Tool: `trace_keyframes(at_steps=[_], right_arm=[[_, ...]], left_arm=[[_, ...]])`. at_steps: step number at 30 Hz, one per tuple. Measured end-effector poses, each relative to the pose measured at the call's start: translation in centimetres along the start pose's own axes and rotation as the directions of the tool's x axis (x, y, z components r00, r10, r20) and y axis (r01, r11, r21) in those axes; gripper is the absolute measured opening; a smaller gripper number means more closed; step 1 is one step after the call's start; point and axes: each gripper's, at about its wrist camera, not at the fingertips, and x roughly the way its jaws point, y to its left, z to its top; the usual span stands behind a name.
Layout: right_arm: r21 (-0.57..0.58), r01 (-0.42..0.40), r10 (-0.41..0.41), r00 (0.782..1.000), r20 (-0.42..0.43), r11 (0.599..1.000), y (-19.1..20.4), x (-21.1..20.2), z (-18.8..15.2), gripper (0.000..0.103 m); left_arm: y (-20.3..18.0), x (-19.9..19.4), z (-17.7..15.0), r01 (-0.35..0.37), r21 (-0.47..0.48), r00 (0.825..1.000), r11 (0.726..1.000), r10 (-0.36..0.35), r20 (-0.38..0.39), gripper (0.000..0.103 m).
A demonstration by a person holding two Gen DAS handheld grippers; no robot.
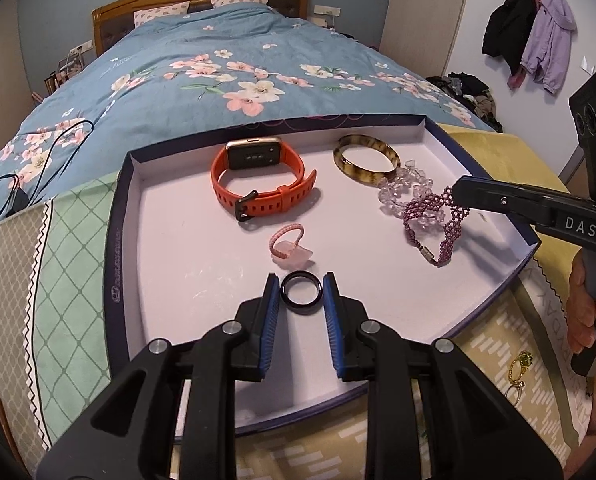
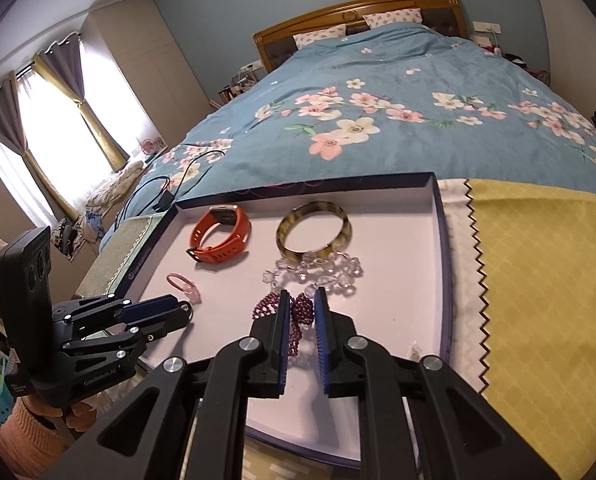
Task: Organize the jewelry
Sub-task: 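Carry black ring and maroon bracelet over the box and open both grippers, then grasp the yellow glass ring with the left gripper while the right gripper grasps the gold chain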
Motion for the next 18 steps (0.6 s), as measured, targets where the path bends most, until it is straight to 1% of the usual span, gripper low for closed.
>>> trace_keyframes(at_steps=[2, 3, 4, 5, 8, 12, 15, 18], right_arm=[[0.003, 0.018, -0.018, 1.0, 0.001, 1.0, -0.2, -0.2, -0.1, 0.014], [0.007, 0.024, -0.024, 1.0, 0.001, 1.0, -0.2, -0.3, -0.1, 0.022], [0.004, 0.034, -0.034, 0.999, 0.008, 0.999, -0.2, -0.6, -0.2, 0.023], [-0.004, 0.038, -0.038, 0.999, 0.013, 0.999, -0.1, -0.8, -0.3, 0.023], [-0.03, 0.036, -0.035, 0.999, 0.032, 0.999, 0.3, -2.1, -0.7, 0.023], [-0.092, 0.014, -0.01, 0.999, 0.047, 0.996, 1.1, -4.3, -1.9, 0.024], [-0.134, -0.012, 0.015, 1.0, 0.024, 0.991, 1.7, -5.4, -3.3, 0.024], [-0.168, -0.029, 0.026, 1.0, -0.016, 0.985, 2.2, -5.9, -5.1, 0.024]], left_arm=[[0.0, 0.0, 0.1, -0.005, -0.001, 1.0, 1.0, 0.005, 0.003, 0.023], [0.0, 0.0, 0.1, -0.006, -0.002, 1.0, 1.0, 0.006, 0.004, 0.026], [0.0, 0.0, 0.1, -0.009, -0.004, 1.0, 1.0, 0.009, 0.005, 0.028], [-0.1, -0.2, 0.0, -0.011, -0.006, 1.0, 1.0, 0.011, 0.009, 0.029], [-0.1, -1.4, -0.1, -0.03, -0.009, 0.999, 1.0, 0.031, 0.044, 0.04], [-0.4, -4.2, -0.5, -0.039, 0.008, 0.993, 0.999, 0.038, 0.11, 0.042], [-0.8, -6.2, -1.5, -0.027, 0.029, 0.989, 0.999, 0.023, 0.143, 0.045], [-1.1, -7.6, -2.7, -0.021, 0.043, 0.989, 0.999, 0.015, 0.149, 0.046]])
